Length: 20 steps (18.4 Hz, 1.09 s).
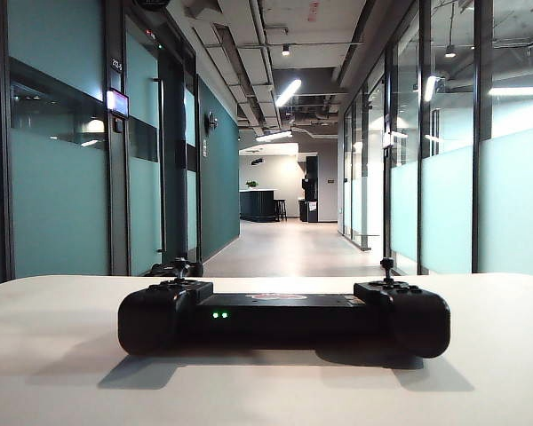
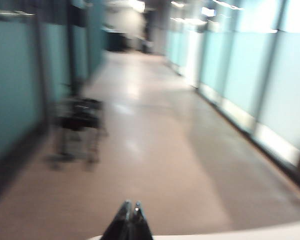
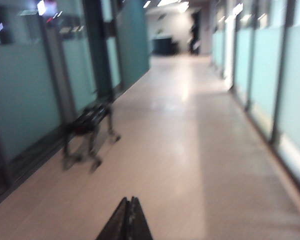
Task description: Push the left joystick on the remote control sitting on the white table forward to make the robot dog walk in a straight line until it approaches the door.
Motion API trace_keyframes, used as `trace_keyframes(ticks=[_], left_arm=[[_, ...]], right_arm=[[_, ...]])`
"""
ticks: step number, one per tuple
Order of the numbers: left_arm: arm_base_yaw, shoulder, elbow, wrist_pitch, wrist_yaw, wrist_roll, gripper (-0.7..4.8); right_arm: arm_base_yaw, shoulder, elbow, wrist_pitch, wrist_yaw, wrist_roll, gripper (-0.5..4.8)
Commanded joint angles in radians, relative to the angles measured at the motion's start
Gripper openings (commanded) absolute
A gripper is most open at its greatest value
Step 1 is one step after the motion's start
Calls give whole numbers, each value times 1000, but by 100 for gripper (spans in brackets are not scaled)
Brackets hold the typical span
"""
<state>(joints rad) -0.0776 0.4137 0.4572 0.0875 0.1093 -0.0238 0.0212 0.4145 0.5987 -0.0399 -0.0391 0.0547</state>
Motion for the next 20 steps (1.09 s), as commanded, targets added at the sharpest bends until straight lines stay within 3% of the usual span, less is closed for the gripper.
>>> trace_keyframes(ticks=[1,6,10,16,20], left_arm=[[-16,146,139,-53,145,-50,-5],[-158,367,430,-367,112,-64,-5],[-268,501,569,-532,152,-63,-5],[-365,618,602,-614,290,-58,-5],[-394,689,602,-657,320,-43,-5]], right_arm=[[54,107,141,-182,13,-1,-6],[195,300,337,-440,80,87,-6],[319,433,418,-565,82,196,-6],[462,581,453,-707,53,314,-6],[516,674,452,-791,10,342,-6]])
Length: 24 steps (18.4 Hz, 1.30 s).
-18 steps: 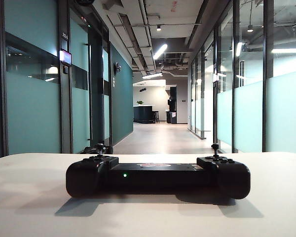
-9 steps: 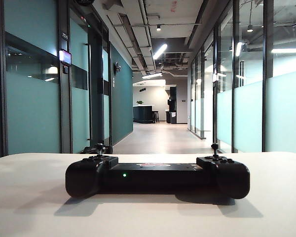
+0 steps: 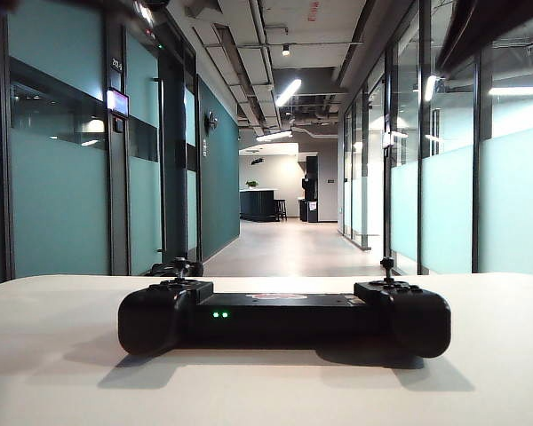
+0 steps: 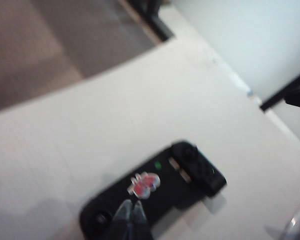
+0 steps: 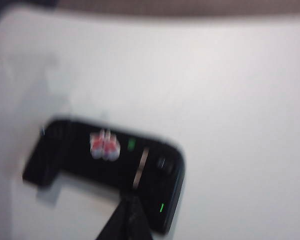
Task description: Push the left joystick on the remote control sitting on the white table forward to make the robot dog walk in a straight line until it approaches the door.
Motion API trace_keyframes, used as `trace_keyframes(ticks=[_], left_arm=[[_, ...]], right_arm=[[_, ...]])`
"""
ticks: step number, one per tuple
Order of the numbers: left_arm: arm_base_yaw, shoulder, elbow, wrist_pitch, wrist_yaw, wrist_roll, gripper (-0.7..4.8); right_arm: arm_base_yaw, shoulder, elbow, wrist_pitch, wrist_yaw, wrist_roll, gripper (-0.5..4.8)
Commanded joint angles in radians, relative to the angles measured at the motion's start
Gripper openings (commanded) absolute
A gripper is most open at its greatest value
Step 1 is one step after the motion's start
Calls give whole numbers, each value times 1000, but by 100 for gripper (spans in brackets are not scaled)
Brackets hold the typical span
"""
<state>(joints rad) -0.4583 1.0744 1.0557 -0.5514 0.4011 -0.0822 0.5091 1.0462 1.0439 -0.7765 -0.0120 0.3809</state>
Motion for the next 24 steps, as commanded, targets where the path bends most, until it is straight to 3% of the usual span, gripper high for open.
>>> trace_keyframes(ticks=[1,3,4,5,6,7,10,24], left_arm=[[-13,42,4,-16,30,26,-5],[-13,56,4,-11,30,27,-5],[-13,62,4,-8,30,30,-5],[-13,62,4,-8,30,30,-5],[-13,63,4,-2,30,31,-5],[-13,63,4,4,31,31,-5],[-13,63,4,36,74,30,-5],[-13,63,4,37,101,30,-5]], right_arm=[[42,69,7,-78,-16,16,-6],[58,106,7,-105,-15,17,8],[73,137,7,-126,-19,21,107],[81,148,7,-137,-21,24,171],[96,176,7,-157,-31,34,304],[100,187,7,-164,-35,34,336],[105,245,7,-167,-35,47,338],[105,506,7,-67,-30,44,337]])
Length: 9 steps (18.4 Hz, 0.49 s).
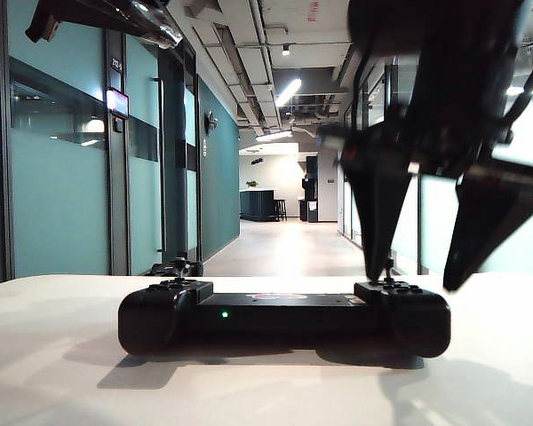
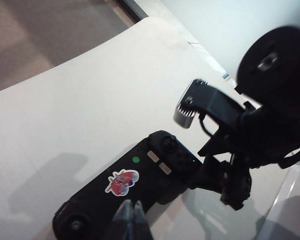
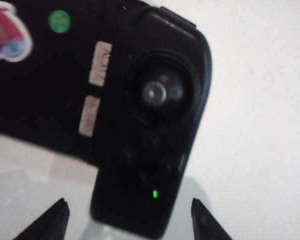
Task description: Push the left joystick on the remote control sitting on the white table forward to make the robot dog walk in a straight line until it approaches the door.
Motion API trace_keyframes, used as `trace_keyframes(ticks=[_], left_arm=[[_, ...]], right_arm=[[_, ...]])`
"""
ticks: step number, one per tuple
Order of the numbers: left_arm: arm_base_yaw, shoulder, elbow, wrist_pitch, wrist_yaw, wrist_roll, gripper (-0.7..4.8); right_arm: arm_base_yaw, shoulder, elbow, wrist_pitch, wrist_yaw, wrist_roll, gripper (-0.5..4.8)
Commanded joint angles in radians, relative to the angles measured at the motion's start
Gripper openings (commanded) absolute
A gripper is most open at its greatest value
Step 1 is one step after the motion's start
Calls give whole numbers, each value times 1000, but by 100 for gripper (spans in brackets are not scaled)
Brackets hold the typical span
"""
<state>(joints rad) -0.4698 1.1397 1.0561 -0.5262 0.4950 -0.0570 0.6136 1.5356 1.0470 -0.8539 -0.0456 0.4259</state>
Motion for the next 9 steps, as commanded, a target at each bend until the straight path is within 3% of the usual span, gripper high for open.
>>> trace_keyframes(ticks=[1,9], left_arm=[[-2,-3,3,11,7,5,-5],[-2,-3,3,11,8,5,-5]], right_arm=[[0,24,4,14,8,-1,337],[1,64,3,58,42,-7,337]])
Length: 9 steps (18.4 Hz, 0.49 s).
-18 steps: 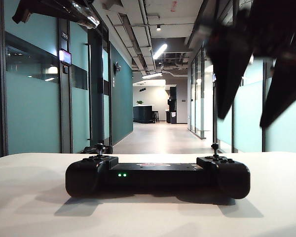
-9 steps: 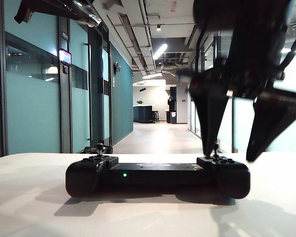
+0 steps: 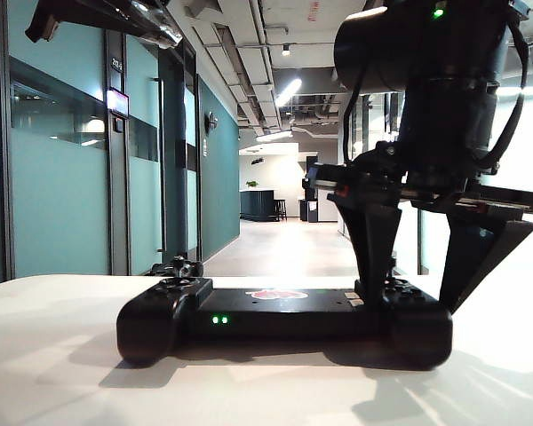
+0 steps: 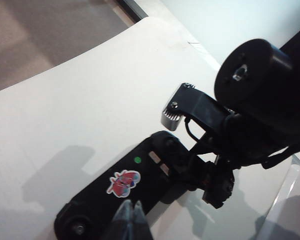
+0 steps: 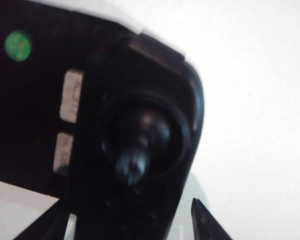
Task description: Push the left joystick on the remote control sitting on the white table forward to make the robot dog walk in a straight line until it approaches the door.
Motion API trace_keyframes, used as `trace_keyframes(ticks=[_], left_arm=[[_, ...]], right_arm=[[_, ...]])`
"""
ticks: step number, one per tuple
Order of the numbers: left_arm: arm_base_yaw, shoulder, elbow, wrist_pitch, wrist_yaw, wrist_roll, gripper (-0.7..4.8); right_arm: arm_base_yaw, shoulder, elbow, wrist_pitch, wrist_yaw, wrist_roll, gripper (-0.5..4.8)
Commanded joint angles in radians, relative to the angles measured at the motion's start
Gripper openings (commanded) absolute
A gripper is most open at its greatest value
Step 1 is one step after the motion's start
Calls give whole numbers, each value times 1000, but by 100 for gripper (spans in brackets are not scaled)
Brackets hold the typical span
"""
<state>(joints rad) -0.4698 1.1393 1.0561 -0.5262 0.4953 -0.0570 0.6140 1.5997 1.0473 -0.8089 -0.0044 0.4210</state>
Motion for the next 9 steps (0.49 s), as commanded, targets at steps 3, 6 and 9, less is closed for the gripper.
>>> trace_keyframes(ticks=[3,6,9], left_arm=[[-2,-2,3,11,7,5,-5],[-2,-2,3,11,7,5,-5],[-2,-2,3,11,7,5,-5]], right_arm=[[0,3,3,5,-64,-2,337],[0,3,3,-6,-69,-2,337],[0,3,3,-13,-69,-3,337]])
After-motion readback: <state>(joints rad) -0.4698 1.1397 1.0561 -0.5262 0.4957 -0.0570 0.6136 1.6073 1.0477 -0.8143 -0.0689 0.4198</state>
